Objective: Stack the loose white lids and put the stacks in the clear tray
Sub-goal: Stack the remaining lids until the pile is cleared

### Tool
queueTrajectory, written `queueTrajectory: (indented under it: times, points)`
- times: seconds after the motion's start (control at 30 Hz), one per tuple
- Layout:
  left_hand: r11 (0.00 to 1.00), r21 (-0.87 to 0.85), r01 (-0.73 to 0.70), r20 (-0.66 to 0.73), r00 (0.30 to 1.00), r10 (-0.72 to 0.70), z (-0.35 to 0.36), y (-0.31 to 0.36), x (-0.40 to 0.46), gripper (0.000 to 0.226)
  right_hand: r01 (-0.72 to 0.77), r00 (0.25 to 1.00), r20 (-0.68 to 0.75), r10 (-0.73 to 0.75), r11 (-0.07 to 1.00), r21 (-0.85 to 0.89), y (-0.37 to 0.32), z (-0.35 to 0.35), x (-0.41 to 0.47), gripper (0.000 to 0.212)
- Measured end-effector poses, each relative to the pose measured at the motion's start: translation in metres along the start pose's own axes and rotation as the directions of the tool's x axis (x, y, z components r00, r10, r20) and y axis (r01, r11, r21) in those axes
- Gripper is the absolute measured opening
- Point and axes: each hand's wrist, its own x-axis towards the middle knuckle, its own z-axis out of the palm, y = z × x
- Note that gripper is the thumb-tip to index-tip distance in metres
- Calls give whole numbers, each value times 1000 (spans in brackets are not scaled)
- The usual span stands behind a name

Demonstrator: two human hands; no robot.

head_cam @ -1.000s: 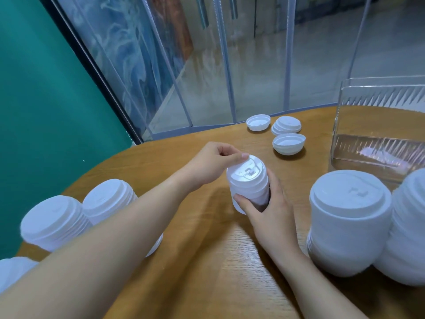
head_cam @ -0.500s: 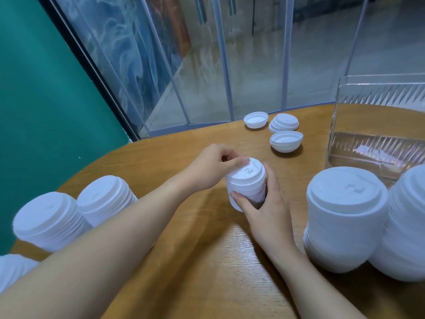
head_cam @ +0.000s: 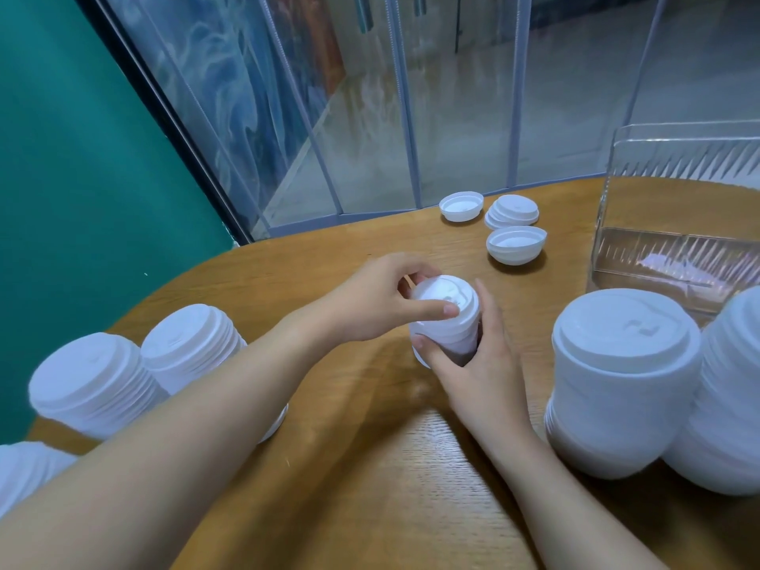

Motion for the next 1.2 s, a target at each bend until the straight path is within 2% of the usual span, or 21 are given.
queueTrajectory:
  times: [0.07,0.17,0.27,0.33,0.57,0.77,0.97,1.2]
  points:
    - [999,25,29,41,999,-30,-3,1,3,40,-1,1000,-4,1,1000,17,-1,-1,0,102]
    - [995,96,36,145,988,-49,-16,0,14,36,2,1000,-8,-2,998,56,-1,-1,-2,90]
    - [989,144,-33,71,997,23,-27,2,44,19,13,1000,-26,-11,998,63,-2,0,-3,84]
    - [984,163,-74,20,997,71,-30,8,73,16,22,999,-32,-20,998,67,-3,1,-3,80]
    - [909,357,-217,147,974,175,17,10,157,34,11,999,-31,-9,998,70,0,4,-1,84]
    - [855,453,-251,188,965,183,43,-2,184,24,17,1000,-26,-16,998,64,4,3,0,86]
    - [885,399,-240,133,970,203,45,-8,184,11,7,1000,-8,-6,999,52,4,1,1,87]
    - [932,327,-159,139,983,119,33,-9,161,27,8,1000,-2,-8,999,48,1,1,0,85]
